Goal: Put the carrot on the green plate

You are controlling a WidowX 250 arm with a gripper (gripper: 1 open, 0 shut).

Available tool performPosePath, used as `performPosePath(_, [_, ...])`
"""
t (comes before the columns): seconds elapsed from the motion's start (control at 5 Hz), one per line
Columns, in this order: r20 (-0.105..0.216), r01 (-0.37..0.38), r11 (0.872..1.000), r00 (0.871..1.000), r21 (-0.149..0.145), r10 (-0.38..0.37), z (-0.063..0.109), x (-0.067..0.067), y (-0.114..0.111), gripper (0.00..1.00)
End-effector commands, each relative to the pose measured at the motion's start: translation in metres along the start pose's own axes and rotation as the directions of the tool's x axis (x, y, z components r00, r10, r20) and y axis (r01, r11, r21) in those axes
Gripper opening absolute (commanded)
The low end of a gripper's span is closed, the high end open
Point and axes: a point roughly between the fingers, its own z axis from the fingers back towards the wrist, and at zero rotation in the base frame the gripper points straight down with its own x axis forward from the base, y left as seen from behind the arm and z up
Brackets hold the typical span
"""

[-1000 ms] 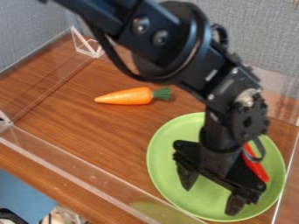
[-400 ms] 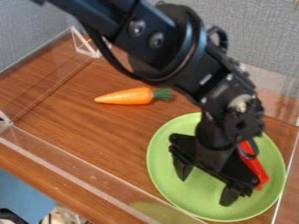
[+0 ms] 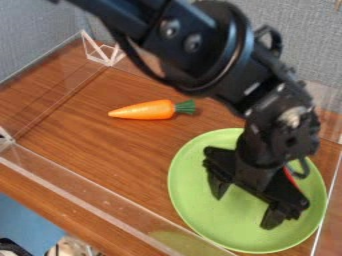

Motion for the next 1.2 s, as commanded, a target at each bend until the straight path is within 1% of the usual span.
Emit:
performPosePath(0.0, [0.044,0.001,1.000,0.999,-0.016,0.000,0.009,0.019,0.003,1.00])
performPosePath(0.2, [0.059,0.055,0.998,0.997,-0.022,-0.054,0.008,0.010,0.013,1.00])
performPosePath(0.4, [0.076,0.107,0.994,0.992,-0.032,-0.104,0.010,0.003,0.022,1.00])
performPosePath(0.6, [0.089,0.144,0.989,0.986,-0.032,-0.141,0.015,0.014,0.012,1.00])
performPosePath(0.8, [0.102,0.188,0.982,0.978,-0.033,-0.184,0.018,0.023,0.005,1.00])
performPosePath(1.0, [0.112,0.234,0.971,0.967,-0.041,-0.228,0.017,0.031,0.003,1.00])
